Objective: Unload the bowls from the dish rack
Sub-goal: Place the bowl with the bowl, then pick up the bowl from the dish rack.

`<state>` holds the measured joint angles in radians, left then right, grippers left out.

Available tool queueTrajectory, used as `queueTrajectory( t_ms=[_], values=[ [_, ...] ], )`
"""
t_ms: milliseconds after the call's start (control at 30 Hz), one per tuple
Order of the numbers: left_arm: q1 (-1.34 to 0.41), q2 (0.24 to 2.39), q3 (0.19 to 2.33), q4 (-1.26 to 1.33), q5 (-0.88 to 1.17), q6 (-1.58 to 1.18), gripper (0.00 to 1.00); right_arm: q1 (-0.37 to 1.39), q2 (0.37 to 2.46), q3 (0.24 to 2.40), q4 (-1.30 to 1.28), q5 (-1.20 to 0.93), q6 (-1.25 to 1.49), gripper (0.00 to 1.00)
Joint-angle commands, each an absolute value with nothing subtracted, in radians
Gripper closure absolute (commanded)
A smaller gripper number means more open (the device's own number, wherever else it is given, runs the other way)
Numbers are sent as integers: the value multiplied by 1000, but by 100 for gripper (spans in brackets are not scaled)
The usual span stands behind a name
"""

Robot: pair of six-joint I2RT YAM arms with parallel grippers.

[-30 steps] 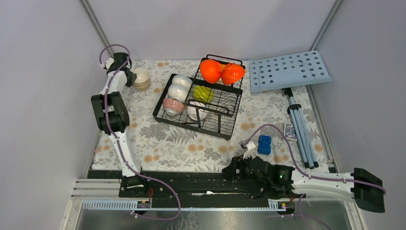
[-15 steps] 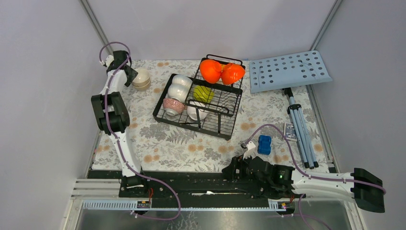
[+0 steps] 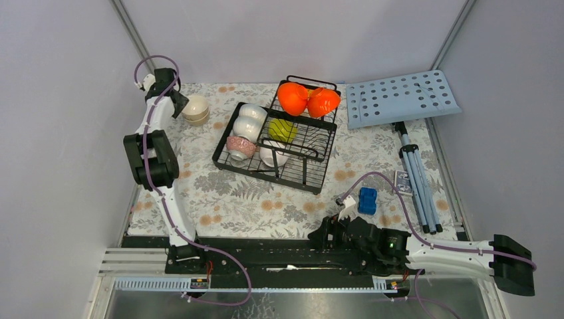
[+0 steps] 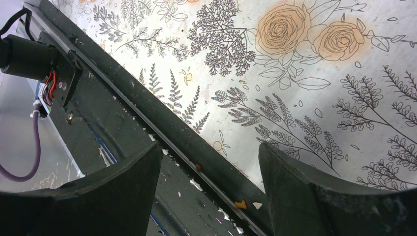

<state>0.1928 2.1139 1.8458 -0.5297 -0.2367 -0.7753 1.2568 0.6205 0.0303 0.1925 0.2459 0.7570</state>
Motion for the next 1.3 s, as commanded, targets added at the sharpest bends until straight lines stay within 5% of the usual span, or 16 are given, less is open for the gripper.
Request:
queueTrajectory(
  t_ms=[0,833,1267],
  values=[
    [191,2068,1829,-512,-243,-764,57,1262,615,32,205,266,761,21],
    [224,2046,1720,-397,-132,-790,100,1263,616,31,204,269,761,21],
    [228,2019,1727,-389,-88,-823,100,1262,619,31,205,270,761,21]
  ],
)
